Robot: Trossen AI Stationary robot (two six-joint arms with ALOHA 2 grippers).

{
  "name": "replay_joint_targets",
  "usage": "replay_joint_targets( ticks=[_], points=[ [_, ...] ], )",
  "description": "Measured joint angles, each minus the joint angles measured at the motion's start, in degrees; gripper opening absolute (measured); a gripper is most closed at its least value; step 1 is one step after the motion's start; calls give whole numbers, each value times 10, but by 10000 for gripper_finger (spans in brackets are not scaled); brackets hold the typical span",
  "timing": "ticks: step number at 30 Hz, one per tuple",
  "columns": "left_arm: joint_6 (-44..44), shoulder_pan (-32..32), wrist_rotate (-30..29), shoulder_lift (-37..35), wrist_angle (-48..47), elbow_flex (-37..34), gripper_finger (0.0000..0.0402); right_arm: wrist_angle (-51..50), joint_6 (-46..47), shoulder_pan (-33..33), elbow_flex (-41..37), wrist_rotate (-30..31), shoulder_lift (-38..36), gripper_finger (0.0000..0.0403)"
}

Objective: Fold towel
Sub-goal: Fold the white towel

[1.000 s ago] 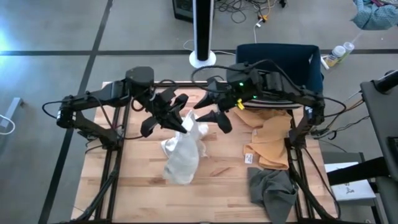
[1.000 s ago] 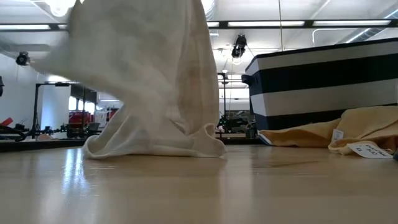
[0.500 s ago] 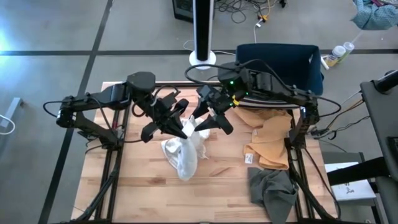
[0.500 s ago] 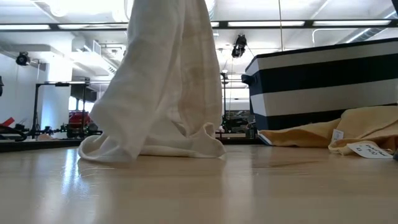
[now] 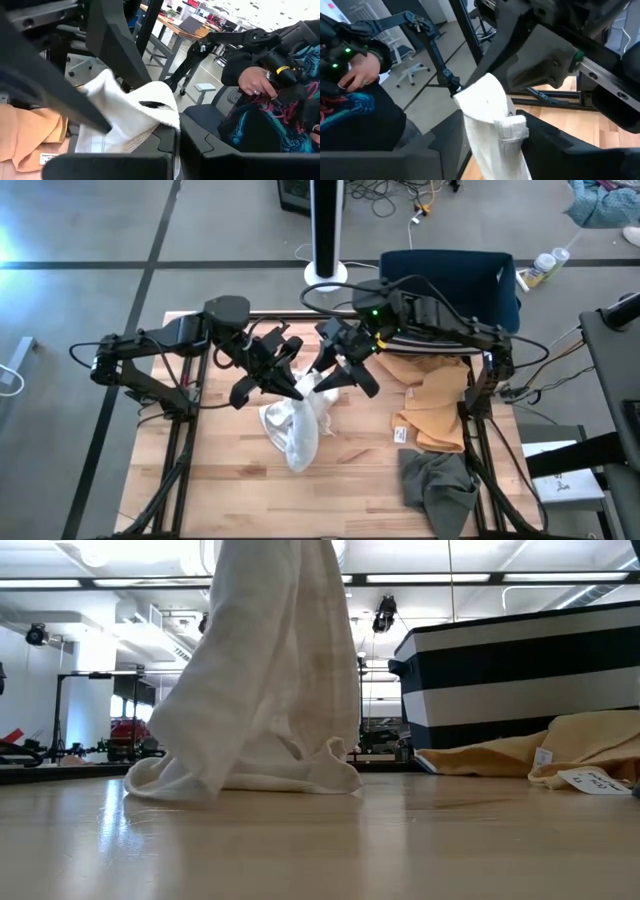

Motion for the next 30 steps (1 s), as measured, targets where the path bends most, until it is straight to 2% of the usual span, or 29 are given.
replay_joint_targets(
  ticks=[9,12,16,21,25,28,30],
  points=[
    [0,1,-1,-9,-1,0,0,-2,1,1,0,0,-6,43],
    [0,1,-23,-12,-2,0,0,-2,2,1,0,0,-6,8],
    [5,3,-51,-17,-1,0,5,-3,10,1,2,25,-10,7],
    [11,7,-103,-40,-8,0,35,-5,-3,1,30,74,-21,3],
    [54,7,-208,-58,-66,0,69,-17,-21,0,63,109,-24,2],
    [72,7,-291,-60,-133,0,97,-41,-37,0,77,154,-25,1],
    [76,7,-324,-60,-170,0,114,-65,-49,-1,82,193,-25,1]
  ],
)
